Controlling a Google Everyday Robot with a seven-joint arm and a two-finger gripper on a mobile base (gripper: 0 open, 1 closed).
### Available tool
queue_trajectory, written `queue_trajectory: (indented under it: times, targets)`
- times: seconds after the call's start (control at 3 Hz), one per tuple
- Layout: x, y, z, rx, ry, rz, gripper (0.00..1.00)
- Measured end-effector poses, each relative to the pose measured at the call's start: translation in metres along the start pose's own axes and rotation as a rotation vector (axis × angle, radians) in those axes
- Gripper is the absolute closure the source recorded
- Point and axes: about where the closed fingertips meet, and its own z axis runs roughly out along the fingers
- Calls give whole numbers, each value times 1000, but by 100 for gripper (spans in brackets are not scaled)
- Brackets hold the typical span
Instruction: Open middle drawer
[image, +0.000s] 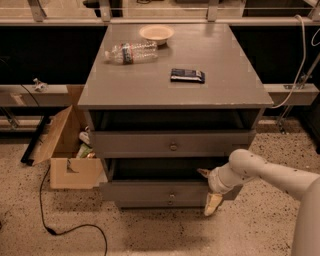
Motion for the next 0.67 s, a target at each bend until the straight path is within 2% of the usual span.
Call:
queue_trajectory:
  times: [0.33, 0.67]
  targets:
    - [6, 13, 6, -53, 19, 16, 0]
    - [11, 26, 3, -86, 54, 40, 13]
